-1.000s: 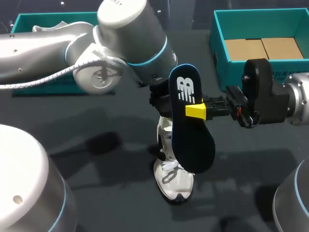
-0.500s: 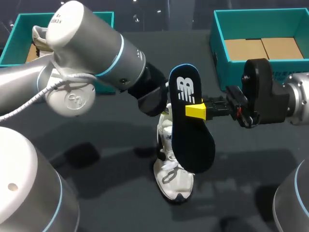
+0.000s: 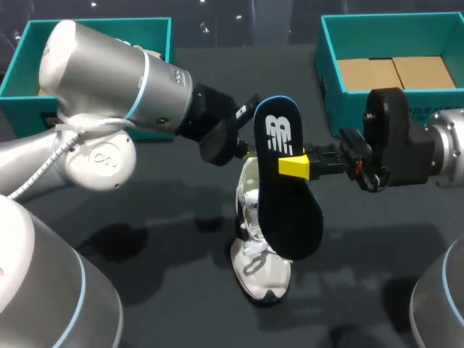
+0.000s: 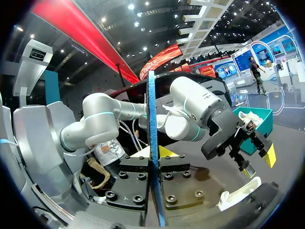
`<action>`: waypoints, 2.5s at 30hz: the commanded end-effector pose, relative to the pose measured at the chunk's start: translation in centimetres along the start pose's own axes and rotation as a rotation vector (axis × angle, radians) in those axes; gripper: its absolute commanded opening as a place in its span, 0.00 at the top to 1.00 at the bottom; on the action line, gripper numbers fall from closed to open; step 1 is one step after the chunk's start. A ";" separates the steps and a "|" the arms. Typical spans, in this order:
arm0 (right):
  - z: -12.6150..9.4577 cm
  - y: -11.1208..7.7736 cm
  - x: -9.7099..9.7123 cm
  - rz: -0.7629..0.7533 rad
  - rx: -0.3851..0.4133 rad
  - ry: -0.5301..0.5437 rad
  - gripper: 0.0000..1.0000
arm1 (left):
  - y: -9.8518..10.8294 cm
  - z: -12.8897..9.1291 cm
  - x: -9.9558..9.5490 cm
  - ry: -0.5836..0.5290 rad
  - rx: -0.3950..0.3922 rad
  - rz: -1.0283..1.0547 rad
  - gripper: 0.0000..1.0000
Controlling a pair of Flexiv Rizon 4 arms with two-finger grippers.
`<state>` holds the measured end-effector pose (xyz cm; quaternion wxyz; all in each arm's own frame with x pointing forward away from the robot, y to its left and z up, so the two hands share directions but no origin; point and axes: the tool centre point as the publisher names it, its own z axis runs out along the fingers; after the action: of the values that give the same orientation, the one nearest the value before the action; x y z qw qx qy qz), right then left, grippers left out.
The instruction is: Take the shoe out of the shoebox, open the shoe tongue, remove and reinsert the insole, then place the shoe into the shoebox
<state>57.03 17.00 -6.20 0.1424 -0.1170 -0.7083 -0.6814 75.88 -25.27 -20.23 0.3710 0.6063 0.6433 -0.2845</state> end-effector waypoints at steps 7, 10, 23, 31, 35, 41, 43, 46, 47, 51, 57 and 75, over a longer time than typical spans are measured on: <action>0.1 -0.1 0.1 0.000 -0.001 -0.003 1.00 | -0.2 -2.0 -0.7 -0.363 0.050 0.046 0.00; 0.1 -0.1 0.1 0.000 -0.001 -0.003 1.00 | -0.2 -2.0 -0.7 -0.363 0.050 0.046 0.00; 0.1 -0.1 0.1 0.000 -0.001 -0.003 1.00 | 0.9 -3.6 -2.1 -0.529 0.016 0.041 0.00; -0.9 0.5 -3.9 0.108 -0.023 -0.016 1.00 | 0.7 -5.5 -2.2 -0.567 -0.009 0.049 0.00; -1.8 1.2 -6.2 0.146 -0.029 -0.009 1.00 | 0.6 -6.2 -2.1 -0.590 -0.014 0.051 0.00; -2.5 1.5 -7.7 0.193 -0.043 -0.013 1.00 | 0.6 -7.0 -2.0 -0.591 0.020 0.036 0.00; -2.5 1.5 -7.7 0.193 -0.043 -0.013 1.00 | 0.6 -7.0 -2.0 -0.591 0.020 0.036 0.00; -2.5 1.5 -7.7 0.193 -0.043 -0.013 1.00 | 0.6 -7.0 -2.0 -0.591 0.020 0.036 0.00; -2.5 1.5 -7.7 0.193 -0.043 -0.013 1.00 | 0.6 -7.0 -2.0 -0.591 0.020 0.036 0.00; -2.5 1.5 -7.7 0.193 -0.043 -0.013 1.00 | 0.6 -7.0 -2.0 -0.591 0.020 0.036 0.00; -3.8 1.6 -11.5 0.376 -0.062 -0.072 1.00 | 0.6 -7.0 -2.0 -0.591 0.020 0.036 0.00; -4.5 2.0 -14.0 0.460 -0.051 -0.117 1.00 | 0.6 -7.0 -2.0 -0.591 0.020 0.036 0.00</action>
<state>71.03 12.91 -9.13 0.2500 -0.3177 -0.6518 -0.6416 75.61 -20.42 -14.54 0.5401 0.5125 0.4933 -0.4497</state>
